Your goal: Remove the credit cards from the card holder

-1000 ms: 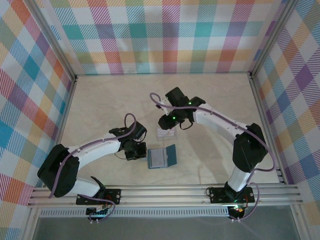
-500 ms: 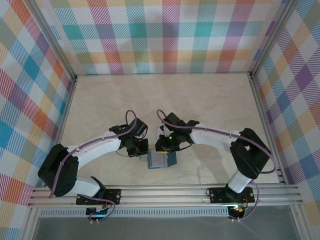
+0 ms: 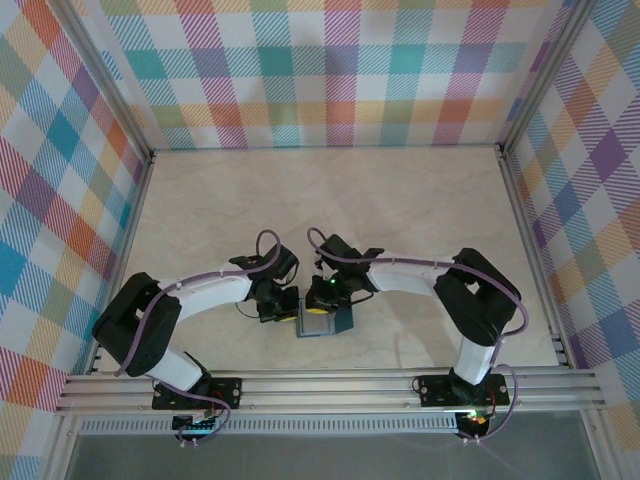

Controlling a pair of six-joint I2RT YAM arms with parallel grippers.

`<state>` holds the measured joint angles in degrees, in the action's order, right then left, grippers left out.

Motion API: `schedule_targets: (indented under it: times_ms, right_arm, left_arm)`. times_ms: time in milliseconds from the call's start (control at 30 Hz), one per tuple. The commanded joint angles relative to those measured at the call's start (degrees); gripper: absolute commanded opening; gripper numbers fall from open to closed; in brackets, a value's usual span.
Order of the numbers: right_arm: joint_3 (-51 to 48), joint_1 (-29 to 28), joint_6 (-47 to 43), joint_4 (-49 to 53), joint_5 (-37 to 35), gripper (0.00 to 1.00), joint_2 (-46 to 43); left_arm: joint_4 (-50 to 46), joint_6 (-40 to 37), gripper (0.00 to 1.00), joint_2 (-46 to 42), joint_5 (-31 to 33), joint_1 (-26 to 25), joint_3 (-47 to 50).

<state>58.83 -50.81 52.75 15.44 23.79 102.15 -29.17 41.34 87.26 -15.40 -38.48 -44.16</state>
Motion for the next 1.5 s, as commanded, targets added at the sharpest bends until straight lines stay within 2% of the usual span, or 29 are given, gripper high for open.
schedule_targets:
  times_ms: [0,300,700,1100,1233,1467]
  right_arm:
    - [1.2,-0.9,1.0,-1.3,2.0,0.14,2.1]
    - [3.5,-1.8,-0.7,4.2,0.2,0.18,5.0]
    - [7.9,-3.7,-4.3,22.1,-12.7,0.35,4.7]
    - [17.7,-7.0,-6.8,38.2,-26.5,0.58,7.0]
    - [19.4,-7.4,-7.1,41.1,-28.7,0.66,8.2]
    - [19.2,-7.5,-6.5,43.5,-32.4,0.67,6.7]
  left_arm:
    - [1.2,0.5,0.03,0.9,0.4,1.0,1.8]
    - [1.7,0.5,0.03,1.3,0.1,1.3,3.1]
    - [1.0,0.4,0.03,0.6,0.3,1.3,3.0]
    - [0.4,0.4,0.03,0.4,0.1,1.3,2.6]
    - [0.2,0.3,0.03,0.2,0.3,1.3,2.5]
    - [-0.3,0.1,0.03,-0.3,0.5,1.3,2.4]
